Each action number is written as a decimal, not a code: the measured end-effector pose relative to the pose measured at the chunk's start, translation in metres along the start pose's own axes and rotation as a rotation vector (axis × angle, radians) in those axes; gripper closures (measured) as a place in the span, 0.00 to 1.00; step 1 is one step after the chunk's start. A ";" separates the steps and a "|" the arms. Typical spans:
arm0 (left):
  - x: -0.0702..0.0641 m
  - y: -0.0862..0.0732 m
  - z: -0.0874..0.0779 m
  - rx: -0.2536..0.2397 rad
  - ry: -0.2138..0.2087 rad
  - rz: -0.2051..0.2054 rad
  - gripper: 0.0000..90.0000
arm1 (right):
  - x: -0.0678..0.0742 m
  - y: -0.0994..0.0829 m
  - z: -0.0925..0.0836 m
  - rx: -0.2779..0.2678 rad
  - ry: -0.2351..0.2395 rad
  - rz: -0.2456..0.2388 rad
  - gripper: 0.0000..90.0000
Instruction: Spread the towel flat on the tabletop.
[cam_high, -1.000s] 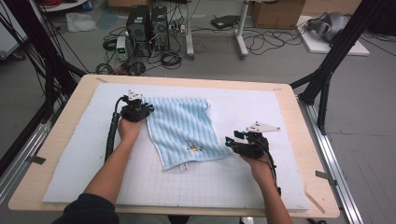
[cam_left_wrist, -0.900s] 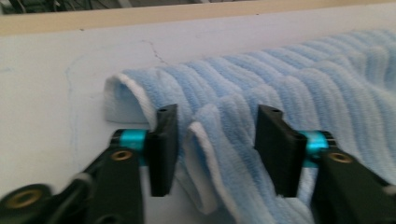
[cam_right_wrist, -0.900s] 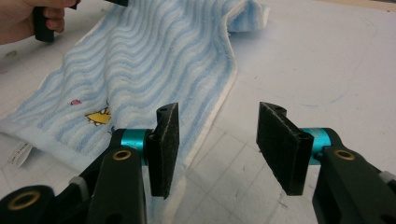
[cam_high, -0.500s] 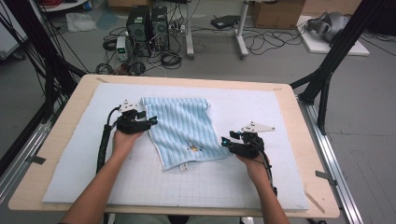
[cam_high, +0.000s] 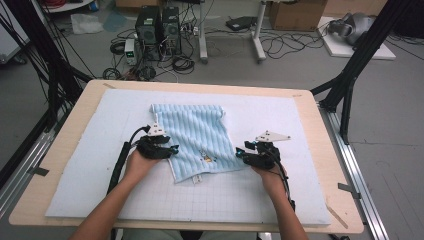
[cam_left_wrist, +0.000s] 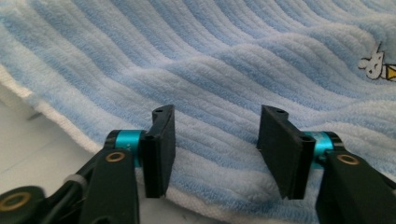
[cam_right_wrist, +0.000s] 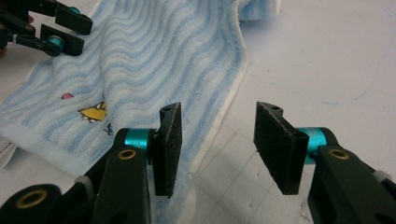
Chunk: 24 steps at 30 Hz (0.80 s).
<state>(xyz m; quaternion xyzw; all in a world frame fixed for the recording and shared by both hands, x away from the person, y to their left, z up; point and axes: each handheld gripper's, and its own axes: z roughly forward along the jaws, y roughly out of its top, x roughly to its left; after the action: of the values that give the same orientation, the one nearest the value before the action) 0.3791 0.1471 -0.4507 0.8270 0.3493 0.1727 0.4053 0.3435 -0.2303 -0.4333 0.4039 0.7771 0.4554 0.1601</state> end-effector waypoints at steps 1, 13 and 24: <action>-0.001 0.000 0.000 -0.002 0.000 0.013 0.60 | -0.001 0.000 0.000 -0.001 -0.002 -0.001 0.57; 0.034 -0.005 -0.012 -0.074 0.140 -0.142 0.82 | 0.003 0.000 0.003 0.006 0.004 0.000 0.57; 0.033 -0.015 -0.042 -0.175 -0.002 -0.162 0.52 | 0.007 0.017 0.028 -0.002 -0.008 0.025 0.57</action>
<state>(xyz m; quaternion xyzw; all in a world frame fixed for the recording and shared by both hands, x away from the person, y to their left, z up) 0.3717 0.2001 -0.4364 0.7576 0.3983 0.1682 0.4890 0.3646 -0.2040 -0.4327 0.4153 0.7708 0.4566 0.1577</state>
